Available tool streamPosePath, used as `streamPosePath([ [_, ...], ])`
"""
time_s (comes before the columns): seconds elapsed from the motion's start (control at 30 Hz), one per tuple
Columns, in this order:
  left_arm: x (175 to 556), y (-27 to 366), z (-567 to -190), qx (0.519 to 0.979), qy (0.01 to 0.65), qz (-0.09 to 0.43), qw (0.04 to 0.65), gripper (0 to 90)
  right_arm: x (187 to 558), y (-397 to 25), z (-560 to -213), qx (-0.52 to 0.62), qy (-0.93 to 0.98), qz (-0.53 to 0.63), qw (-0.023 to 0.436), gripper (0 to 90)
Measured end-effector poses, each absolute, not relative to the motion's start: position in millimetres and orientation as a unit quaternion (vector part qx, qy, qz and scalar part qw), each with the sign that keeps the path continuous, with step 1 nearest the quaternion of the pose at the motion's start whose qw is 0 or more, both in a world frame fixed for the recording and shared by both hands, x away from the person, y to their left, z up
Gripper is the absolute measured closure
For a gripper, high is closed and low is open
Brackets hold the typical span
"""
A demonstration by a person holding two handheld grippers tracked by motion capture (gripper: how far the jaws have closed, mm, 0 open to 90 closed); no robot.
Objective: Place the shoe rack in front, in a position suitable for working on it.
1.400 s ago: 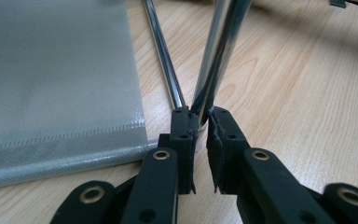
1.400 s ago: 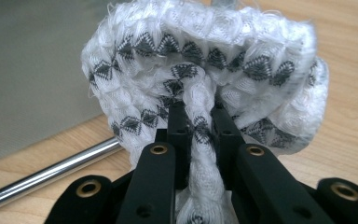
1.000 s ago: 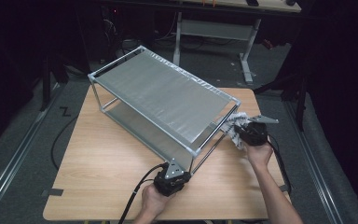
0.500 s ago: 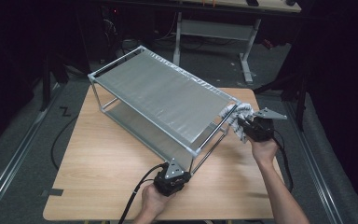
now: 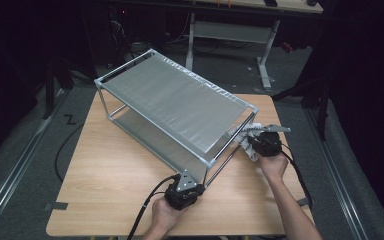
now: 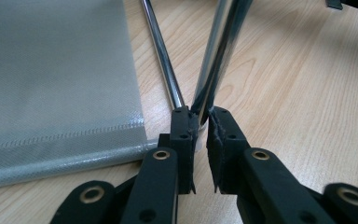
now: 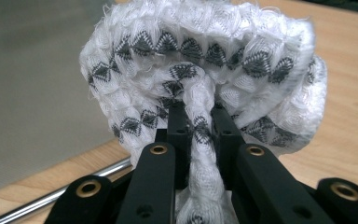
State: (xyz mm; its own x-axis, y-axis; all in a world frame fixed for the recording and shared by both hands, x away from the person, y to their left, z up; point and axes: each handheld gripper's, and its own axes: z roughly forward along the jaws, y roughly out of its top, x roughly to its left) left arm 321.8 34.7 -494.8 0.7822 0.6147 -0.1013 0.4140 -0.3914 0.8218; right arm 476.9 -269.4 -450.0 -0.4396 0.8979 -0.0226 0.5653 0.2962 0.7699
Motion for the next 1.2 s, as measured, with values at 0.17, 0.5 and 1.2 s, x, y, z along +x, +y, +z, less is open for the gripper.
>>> streamPosePath([
  [0.17,321,34,-495,0.827,0.312,0.112,0.454,80.6,481,-265,-468,0.48,0.781,0.332,0.221,81.8],
  [0.5,322,35,-495,0.827,0.311,0.111,0.455,80.6,478,-263,-486,0.481,0.792,0.308,0.215,81.7],
  [1.2,322,34,-495,0.829,0.311,0.112,0.452,80.6,463,-291,-404,0.461,0.748,0.391,0.273,81.6],
])
